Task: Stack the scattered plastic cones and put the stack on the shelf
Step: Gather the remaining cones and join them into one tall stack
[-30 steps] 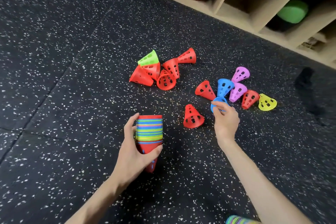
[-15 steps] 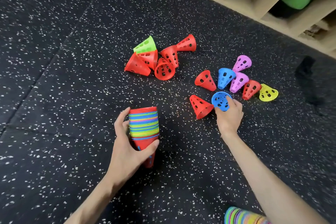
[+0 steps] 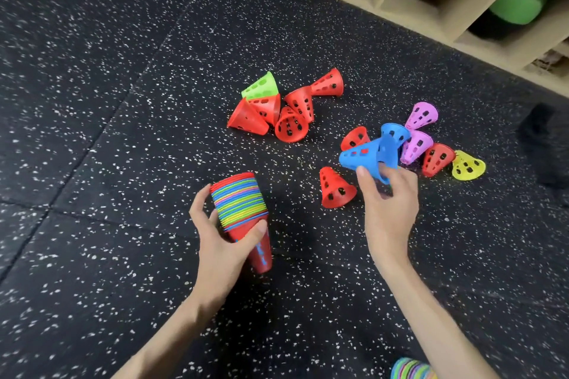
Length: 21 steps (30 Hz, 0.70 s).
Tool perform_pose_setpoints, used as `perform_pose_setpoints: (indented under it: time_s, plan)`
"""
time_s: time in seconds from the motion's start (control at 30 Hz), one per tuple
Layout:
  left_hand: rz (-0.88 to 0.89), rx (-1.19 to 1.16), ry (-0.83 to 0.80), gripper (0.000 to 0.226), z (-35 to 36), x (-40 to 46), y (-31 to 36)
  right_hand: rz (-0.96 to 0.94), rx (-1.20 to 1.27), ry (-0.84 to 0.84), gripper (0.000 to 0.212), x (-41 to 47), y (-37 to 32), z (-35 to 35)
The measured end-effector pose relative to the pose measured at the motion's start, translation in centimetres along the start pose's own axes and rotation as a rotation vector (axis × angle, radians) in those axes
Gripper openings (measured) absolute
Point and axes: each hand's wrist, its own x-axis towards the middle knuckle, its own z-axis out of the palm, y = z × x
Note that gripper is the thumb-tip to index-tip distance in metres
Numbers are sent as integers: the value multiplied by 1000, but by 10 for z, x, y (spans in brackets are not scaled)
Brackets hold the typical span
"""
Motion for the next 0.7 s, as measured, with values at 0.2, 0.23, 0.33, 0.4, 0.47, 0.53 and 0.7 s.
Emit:
perform_pose_setpoints:
  time_s: [0.2,0.23,0.33,0.4,0.47,0.53,0.7]
  plan:
    - [18,-5,29,105,-13,-1,12,83,72,-302,13,-42,-15,13]
    - [36,34,-19,105,-16,-3,13,91,85,-319,12,-41,-19,14]
    - [52,105,-164,103,-21,-10,15,70,151,-388,14,-30,-33,16]
    - [79,158,-232,103,-19,-17,17,16,117,-449,7,-23,-39,20]
    - [98,194,-280,102,-15,-21,21,-31,31,-546,6,-19,-40,24]
    - [110,214,-314,101,-11,-24,24,-70,-74,-688,18,-19,-36,27]
    - [114,278,-351,110,-8,-21,27,-99,-144,-950,56,-29,-33,23]
